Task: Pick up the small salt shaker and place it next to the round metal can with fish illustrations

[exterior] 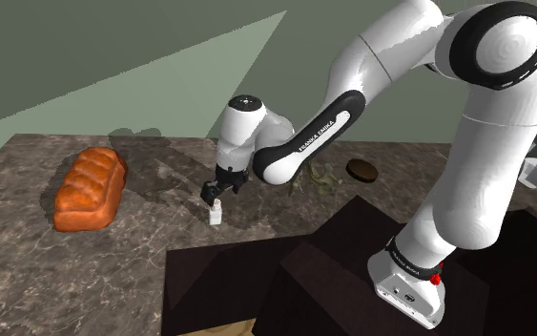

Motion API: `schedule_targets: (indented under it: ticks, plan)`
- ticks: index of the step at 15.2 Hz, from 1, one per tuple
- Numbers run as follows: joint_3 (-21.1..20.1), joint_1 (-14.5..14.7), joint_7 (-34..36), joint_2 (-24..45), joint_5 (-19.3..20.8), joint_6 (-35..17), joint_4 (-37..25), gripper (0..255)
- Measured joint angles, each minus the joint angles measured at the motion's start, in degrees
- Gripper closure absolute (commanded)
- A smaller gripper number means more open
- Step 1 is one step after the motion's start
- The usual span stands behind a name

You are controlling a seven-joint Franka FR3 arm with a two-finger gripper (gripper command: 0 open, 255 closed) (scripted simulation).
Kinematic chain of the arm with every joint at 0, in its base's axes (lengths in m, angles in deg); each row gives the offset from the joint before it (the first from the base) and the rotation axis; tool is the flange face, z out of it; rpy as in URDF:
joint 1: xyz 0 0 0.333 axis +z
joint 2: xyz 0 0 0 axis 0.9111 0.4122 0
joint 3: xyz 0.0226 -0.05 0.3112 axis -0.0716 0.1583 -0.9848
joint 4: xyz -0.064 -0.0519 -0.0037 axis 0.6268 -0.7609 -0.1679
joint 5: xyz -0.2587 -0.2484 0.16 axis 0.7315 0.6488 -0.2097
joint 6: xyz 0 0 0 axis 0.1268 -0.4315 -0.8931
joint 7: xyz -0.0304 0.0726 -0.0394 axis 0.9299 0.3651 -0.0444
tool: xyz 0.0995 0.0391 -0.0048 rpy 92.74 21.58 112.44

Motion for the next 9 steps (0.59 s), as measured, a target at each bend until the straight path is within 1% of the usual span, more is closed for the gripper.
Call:
schedule_targets:
  ticks: [2, 6, 9]
  plan:
    - [1.09, 1.23, 1.85, 2.63, 2.11, -0.94, -1.34, 0]
    - [2.89, 2.59, 3.85, 6.14, 4.76, -2.84, -2.71, 0]
    - [3.76, 3.19, 4.69, 7.64, 5.90, -3.84, -3.15, 0]
